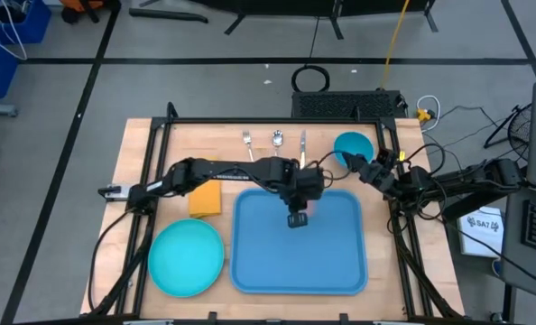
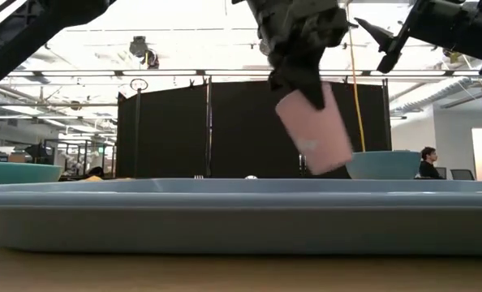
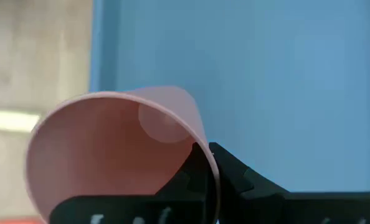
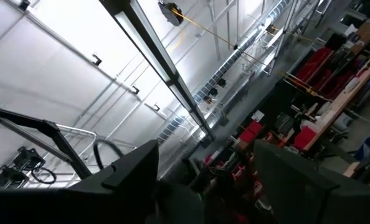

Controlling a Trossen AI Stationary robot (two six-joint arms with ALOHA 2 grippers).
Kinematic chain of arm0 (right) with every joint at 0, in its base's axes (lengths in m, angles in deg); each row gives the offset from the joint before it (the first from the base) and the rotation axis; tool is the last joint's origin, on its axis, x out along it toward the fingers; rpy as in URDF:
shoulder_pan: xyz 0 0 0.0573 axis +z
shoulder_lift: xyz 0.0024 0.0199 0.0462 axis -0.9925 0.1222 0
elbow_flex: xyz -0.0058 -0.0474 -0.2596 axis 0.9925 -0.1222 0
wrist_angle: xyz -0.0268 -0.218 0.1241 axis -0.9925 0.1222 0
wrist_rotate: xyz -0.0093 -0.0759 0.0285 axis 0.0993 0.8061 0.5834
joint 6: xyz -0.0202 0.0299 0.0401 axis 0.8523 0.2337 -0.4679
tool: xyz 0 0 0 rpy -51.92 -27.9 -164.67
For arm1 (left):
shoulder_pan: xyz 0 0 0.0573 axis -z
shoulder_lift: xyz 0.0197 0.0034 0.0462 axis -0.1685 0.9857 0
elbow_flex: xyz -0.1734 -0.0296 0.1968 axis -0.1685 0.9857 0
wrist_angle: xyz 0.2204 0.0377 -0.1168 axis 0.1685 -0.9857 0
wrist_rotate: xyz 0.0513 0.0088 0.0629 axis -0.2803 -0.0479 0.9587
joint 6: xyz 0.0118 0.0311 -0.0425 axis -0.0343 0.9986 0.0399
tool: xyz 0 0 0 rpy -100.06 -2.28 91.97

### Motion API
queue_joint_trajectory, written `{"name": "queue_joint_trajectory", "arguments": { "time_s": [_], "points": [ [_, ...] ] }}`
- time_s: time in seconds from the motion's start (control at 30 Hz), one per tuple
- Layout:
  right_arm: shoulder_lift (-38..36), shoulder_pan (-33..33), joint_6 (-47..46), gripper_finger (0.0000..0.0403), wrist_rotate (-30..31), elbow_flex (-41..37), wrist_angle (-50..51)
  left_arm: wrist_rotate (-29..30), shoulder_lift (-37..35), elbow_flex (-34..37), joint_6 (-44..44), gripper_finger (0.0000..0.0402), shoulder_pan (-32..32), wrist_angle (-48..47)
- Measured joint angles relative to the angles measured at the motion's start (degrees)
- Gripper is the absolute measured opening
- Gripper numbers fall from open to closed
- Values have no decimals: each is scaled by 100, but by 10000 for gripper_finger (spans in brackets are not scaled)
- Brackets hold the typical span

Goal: Set up tray
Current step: Put the pink cup at the top right of the blue serving tray

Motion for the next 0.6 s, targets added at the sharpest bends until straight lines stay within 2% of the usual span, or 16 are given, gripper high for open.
{"name": "queue_joint_trajectory", "arguments": {
  "time_s": [0.2,0.47,0.6],
  "points": [
    [-6,0,5,254,-2,0,44,67,48,2,463,2,186,-99],
    [-6,0,20,254,-2,0,46,66,47,14,649,2,248,-330],
    [-6,0,20,254,0,3,51,43,42,259,779,2,249,-429]
  ]
}}
